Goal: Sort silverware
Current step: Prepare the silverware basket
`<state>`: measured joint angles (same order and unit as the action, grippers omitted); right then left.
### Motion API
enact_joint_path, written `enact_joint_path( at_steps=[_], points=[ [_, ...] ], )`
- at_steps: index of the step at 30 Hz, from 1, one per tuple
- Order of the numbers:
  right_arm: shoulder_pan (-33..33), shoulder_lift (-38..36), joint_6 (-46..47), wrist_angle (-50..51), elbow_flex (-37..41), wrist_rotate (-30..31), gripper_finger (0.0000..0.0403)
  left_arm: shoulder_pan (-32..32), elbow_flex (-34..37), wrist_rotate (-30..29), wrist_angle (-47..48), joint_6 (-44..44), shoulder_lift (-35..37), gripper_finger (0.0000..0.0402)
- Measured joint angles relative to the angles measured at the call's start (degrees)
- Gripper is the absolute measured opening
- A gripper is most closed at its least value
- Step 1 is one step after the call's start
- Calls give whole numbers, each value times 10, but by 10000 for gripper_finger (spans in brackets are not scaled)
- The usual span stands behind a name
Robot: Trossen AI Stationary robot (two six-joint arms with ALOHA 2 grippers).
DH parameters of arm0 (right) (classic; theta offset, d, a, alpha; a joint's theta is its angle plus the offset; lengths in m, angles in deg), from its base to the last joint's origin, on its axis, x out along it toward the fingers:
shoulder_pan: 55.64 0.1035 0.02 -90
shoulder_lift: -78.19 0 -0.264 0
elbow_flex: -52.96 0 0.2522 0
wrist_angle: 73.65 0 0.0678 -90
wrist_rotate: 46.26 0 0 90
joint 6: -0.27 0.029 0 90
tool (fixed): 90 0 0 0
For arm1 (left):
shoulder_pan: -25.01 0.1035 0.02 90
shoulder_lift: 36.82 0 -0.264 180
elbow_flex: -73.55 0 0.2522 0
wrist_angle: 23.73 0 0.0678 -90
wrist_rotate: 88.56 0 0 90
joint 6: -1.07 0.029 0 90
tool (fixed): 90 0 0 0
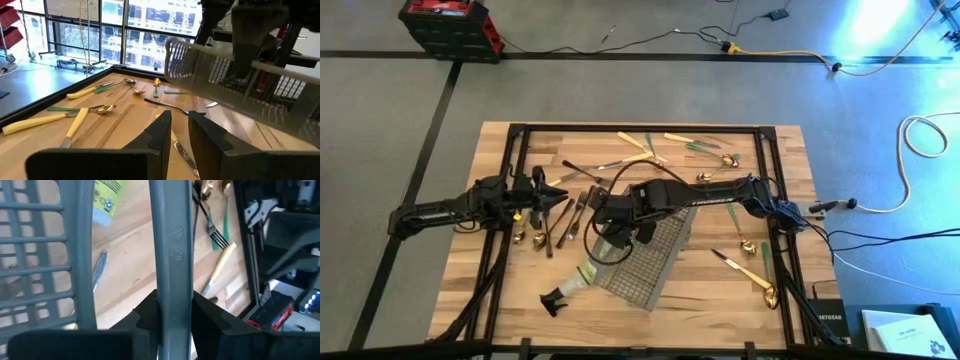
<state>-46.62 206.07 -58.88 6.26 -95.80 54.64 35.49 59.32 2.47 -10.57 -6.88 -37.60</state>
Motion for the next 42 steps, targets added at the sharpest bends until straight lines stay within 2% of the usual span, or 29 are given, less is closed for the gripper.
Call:
enact_joint_path(
  at_steps=[10,23,42],
  points=[
    [16,-43,7,4,0,36,67,0,0,0,0,0,0,51],
    [35,-120,72,36,0,76,67,0,0,0,0,0,0,51],
    [120,-200,241,137,0,253,67,0,0,0,0,0,0,51]
  ],
)
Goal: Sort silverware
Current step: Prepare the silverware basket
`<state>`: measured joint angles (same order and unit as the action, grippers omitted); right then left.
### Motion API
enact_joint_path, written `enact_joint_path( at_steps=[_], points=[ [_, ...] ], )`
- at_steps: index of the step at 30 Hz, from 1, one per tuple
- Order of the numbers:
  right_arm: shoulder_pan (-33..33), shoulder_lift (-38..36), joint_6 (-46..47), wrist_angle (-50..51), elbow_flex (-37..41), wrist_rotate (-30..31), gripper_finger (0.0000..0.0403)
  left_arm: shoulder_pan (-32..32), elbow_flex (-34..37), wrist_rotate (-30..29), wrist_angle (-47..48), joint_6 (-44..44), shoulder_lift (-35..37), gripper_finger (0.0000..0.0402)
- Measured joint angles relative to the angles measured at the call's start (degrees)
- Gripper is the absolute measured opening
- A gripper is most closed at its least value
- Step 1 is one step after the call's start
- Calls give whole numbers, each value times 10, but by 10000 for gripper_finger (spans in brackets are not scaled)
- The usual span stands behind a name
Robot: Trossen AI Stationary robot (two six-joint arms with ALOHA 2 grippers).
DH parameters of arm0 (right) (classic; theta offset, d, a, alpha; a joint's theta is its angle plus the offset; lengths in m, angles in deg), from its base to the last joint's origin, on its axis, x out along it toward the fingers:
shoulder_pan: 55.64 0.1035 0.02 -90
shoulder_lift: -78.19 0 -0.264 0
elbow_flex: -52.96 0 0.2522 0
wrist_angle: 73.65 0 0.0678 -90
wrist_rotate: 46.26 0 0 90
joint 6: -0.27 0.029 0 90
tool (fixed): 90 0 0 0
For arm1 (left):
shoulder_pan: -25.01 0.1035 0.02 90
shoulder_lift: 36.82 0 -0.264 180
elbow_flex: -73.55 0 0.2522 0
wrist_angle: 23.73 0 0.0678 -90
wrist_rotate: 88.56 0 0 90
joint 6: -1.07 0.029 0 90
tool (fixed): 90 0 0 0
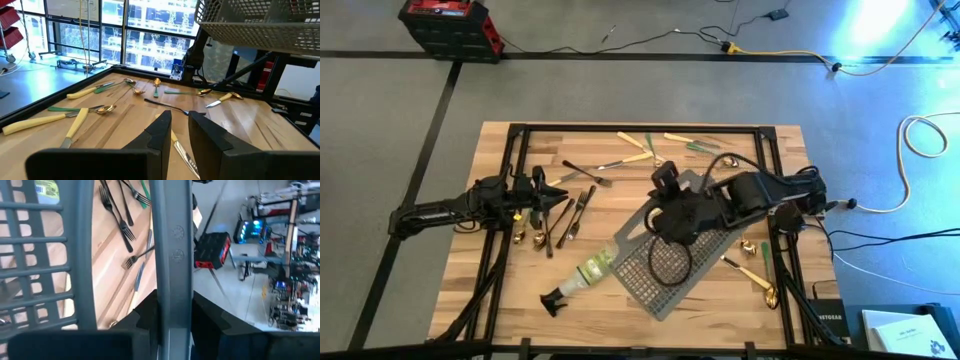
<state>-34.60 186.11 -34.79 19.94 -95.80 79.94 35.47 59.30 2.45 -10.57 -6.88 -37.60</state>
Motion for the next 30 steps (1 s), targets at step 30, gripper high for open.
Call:
enact_joint_path(
  at_steps=[30],
  points=[
    [147,-6,319,101,125,216,67,0,0,0,0,0,0,51]
  ],
)
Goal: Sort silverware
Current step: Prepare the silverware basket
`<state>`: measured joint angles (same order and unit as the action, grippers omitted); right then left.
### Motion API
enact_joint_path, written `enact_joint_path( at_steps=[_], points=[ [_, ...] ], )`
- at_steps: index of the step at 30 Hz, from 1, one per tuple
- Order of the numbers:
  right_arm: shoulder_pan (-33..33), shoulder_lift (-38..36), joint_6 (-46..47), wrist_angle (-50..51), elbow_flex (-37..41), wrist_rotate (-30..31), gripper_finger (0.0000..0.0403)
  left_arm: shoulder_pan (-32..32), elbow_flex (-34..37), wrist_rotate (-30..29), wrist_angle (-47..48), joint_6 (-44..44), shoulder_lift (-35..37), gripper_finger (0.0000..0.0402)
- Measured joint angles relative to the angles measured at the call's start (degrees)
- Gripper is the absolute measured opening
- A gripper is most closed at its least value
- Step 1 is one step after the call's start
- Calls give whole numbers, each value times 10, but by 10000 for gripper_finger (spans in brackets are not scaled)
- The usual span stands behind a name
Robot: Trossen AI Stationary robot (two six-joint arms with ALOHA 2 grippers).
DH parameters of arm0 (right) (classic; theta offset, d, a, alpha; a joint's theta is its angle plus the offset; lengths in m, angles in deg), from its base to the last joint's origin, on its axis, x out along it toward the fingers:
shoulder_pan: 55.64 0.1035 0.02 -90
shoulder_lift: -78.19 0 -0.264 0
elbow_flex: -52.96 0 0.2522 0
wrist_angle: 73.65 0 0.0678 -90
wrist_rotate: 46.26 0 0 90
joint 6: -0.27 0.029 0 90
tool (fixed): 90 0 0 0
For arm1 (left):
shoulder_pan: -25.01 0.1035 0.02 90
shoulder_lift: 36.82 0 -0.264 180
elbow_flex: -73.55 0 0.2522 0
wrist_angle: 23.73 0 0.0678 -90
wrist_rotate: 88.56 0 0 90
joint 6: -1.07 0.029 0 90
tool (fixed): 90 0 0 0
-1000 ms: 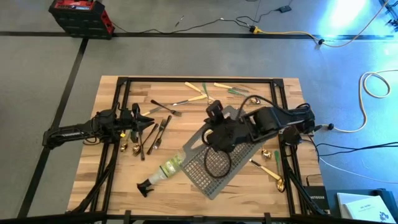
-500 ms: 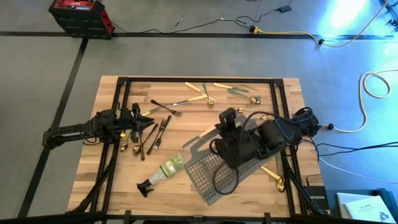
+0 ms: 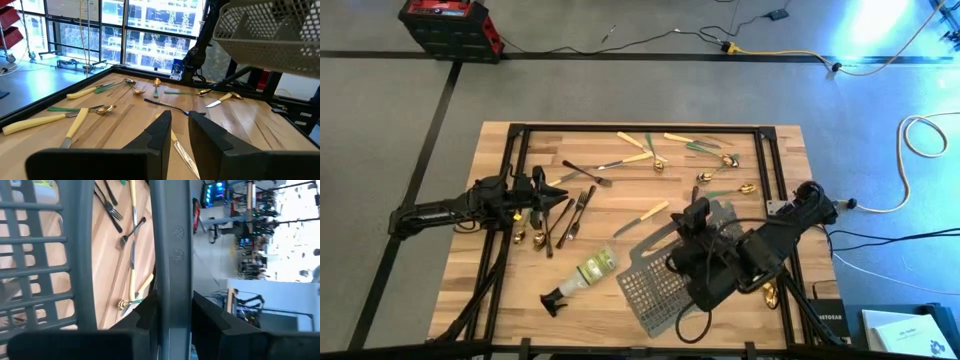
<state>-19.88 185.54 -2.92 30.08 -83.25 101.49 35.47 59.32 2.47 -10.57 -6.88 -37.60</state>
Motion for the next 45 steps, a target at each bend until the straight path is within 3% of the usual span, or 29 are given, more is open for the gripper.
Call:
enact_joint_path(
  at_steps=[10,17,25,34,45],
  points=[
    [4,0,49,-5,73,45,67,0,0,0,0,0,0,51],
    [7,-3,49,-59,102,74,67,0,0,0,0,0,0,51],
    [15,-45,41,-148,189,104,67,0,0,0,0,0,0,51],
    [9,-88,-87,-371,311,81,67,0,0,0,0,0,0,51],
    [-29,-134,-243,-656,417,-39,67,0,0,0,0,0,0,51]
  ],
)
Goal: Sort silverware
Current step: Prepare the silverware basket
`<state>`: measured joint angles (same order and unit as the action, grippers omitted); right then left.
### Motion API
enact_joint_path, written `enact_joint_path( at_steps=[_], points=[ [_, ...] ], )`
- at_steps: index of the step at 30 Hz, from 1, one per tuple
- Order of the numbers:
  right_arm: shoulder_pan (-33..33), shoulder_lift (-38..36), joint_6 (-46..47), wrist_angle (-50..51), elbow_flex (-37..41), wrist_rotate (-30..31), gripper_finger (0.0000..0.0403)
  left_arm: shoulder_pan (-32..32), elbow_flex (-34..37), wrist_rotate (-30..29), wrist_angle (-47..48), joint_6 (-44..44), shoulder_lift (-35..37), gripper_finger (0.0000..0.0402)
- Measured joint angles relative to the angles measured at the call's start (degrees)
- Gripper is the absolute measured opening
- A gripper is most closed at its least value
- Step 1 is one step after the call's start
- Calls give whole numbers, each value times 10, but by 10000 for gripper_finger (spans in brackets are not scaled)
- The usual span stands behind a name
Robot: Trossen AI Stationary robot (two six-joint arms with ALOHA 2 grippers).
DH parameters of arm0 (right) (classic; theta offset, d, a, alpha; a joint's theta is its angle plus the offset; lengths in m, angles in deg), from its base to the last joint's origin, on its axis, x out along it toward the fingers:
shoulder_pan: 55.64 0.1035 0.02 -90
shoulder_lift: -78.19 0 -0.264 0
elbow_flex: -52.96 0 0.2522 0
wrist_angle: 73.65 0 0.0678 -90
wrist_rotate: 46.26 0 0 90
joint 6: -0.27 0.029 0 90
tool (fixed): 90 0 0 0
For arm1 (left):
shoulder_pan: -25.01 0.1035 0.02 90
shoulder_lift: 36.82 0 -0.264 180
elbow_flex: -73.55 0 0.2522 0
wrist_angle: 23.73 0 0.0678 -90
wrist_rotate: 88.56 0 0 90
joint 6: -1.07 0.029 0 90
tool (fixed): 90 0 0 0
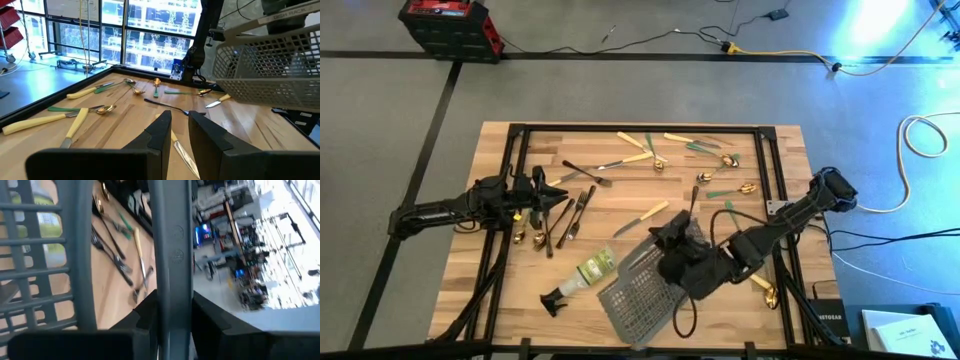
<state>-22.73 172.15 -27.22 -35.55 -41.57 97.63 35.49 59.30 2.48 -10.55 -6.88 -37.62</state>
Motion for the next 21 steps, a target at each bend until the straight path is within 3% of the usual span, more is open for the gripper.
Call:
enact_joint_path(
  at_steps=[8,16,21],
  points=[
    [-19,-25,-102,-217,86,-58,67,0,0,0,0,0,0,51],
    [-20,-36,-193,-390,124,-98,67,0,0,0,0,0,0,51],
    [-34,-36,-223,-500,161,-153,67,0,0,0,0,0,0,51]
  ],
)
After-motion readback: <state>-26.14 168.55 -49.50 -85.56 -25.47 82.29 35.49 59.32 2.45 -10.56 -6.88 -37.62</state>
